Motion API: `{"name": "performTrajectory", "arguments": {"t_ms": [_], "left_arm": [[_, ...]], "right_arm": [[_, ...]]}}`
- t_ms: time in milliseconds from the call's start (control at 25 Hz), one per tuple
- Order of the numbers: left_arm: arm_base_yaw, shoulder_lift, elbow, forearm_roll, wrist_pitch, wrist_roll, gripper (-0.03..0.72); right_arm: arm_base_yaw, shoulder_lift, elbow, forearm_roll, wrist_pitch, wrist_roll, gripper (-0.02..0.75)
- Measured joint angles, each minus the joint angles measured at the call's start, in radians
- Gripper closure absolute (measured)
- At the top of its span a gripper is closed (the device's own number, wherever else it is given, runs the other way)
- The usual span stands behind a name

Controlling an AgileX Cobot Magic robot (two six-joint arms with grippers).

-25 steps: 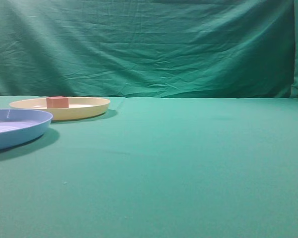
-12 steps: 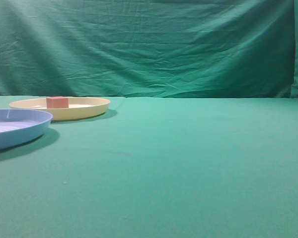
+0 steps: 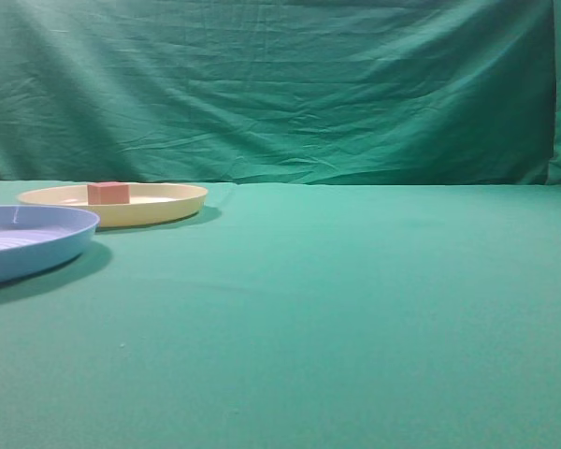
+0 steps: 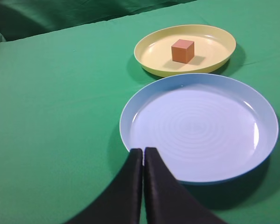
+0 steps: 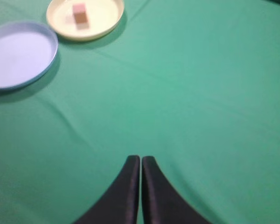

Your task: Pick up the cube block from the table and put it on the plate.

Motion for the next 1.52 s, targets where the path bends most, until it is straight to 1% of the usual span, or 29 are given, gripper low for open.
{"name": "performTrajectory", "arguments": {"t_ms": [200, 440, 640, 760, 920, 1120, 1520], "left_arm": [[0.000, 0.000, 0.000, 0.000, 0.000, 0.000, 0.688], [0.000, 0.000, 0.000, 0.000, 0.000, 0.000, 0.688], [0.000, 0.000, 0.000, 0.000, 0.000, 0.000, 0.688], [0.000, 0.000, 0.000, 0.000, 0.000, 0.000, 0.688], [0.000, 0.000, 0.000, 0.000, 0.000, 0.000, 0.688], [0.000, 0.000, 0.000, 0.000, 0.000, 0.000, 0.688], [0.000, 0.000, 0.000, 0.000, 0.000, 0.000, 0.688]], "right_arm": [[-0.124, -0.210, 0.242, -0.012, -0.260, 0.000, 0.738], [-0.259, -0.401, 0.515, -0.037, -0.456, 0.000, 0.738], [-0.309, -0.547, 0.700, -0.040, -0.576, 0.000, 0.738], [-0.325, -0.582, 0.790, -0.040, -0.627, 0.002, 0.738], [-0.330, -0.583, 0.814, -0.041, -0.624, 0.020, 0.738], [-0.330, -0.583, 0.814, -0.074, -0.603, 0.022, 0.738], [-0.330, -0.583, 0.814, -0.081, -0.601, 0.022, 0.738]]}}
